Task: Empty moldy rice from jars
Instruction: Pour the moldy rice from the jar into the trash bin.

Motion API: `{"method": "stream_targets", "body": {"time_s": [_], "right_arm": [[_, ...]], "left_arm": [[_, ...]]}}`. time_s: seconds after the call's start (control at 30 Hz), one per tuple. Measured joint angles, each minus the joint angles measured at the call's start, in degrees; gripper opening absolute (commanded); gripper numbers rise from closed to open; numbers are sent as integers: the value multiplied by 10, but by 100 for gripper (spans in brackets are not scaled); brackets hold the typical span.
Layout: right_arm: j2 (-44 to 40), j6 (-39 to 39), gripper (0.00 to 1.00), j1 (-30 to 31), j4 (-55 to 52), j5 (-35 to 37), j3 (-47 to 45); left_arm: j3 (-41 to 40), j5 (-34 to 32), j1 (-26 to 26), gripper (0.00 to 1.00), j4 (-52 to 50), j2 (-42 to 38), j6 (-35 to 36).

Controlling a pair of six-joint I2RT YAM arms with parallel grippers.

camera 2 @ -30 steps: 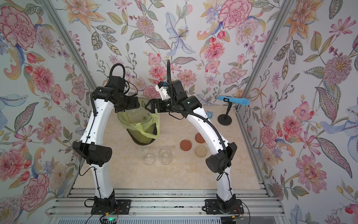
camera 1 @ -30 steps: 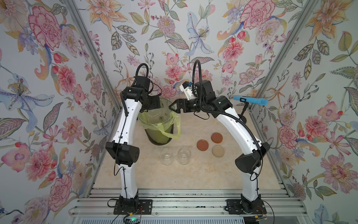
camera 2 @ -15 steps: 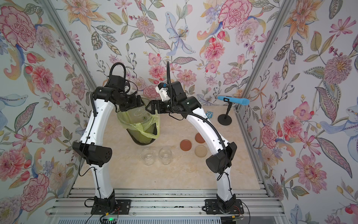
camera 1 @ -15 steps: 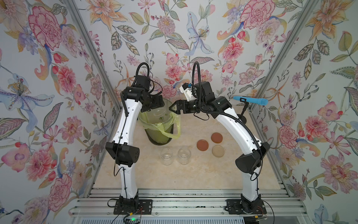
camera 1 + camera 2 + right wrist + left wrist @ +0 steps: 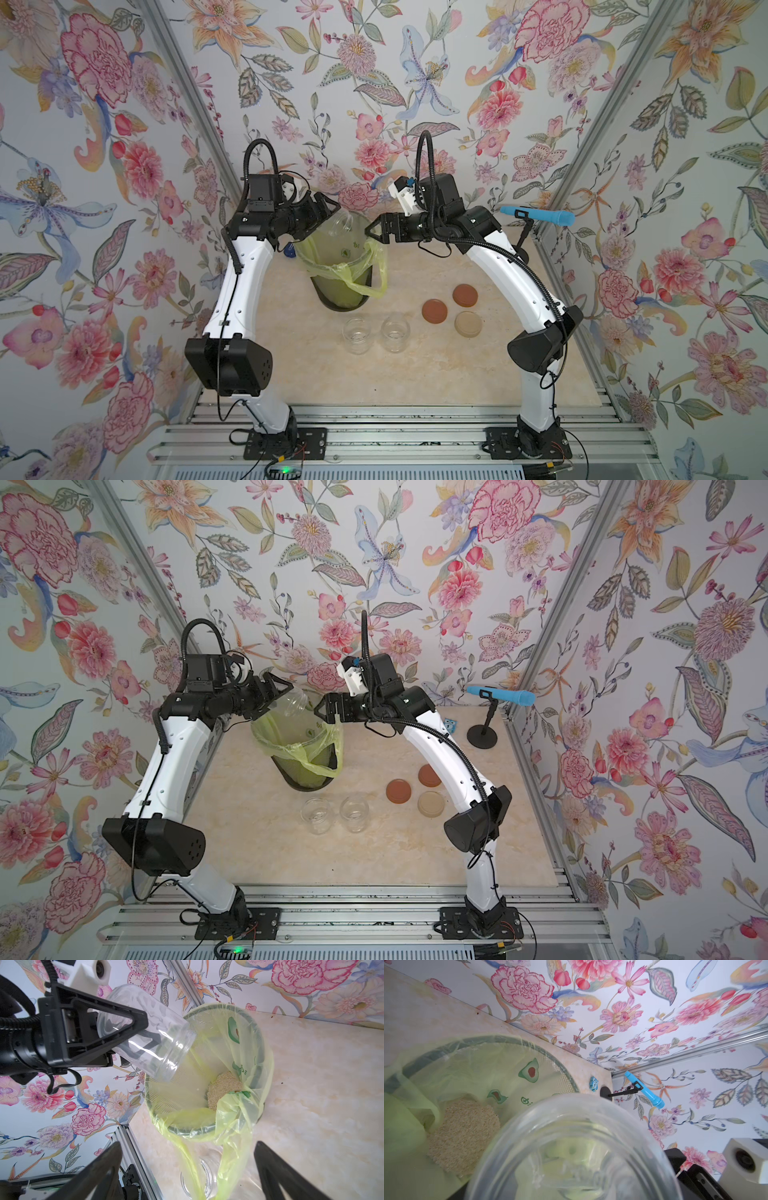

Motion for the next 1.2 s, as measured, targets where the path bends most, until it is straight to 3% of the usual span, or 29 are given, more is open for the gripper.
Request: {"method": "stream_targets", "body": {"time_s": [0.33, 0.5, 0.67, 0.77, 0.93, 1.07, 1.2], "right_arm": [[0, 2, 100, -2, 0, 0, 0], [0, 2, 100, -2, 0, 0, 0], [0, 2, 100, -2, 0, 0, 0], [0, 2, 100, -2, 0, 0, 0], [0, 2, 100, -2, 0, 0, 0], [0, 2, 100, -2, 0, 0, 0], [-6, 5, 100, -2, 0, 0, -15]], "left_arm": [[-56, 65, 3, 0, 127, -11, -71], [-132, 103, 3, 0, 247, -20, -154], [-161, 119, 3, 0, 279, -20, -189], [-129, 113, 3, 0, 224, -19, -155], [70, 54, 3, 0, 8, 32, -13], [259, -60, -5, 0, -177, 100, 106], [327, -196, -33, 0, -282, 134, 174]]}}
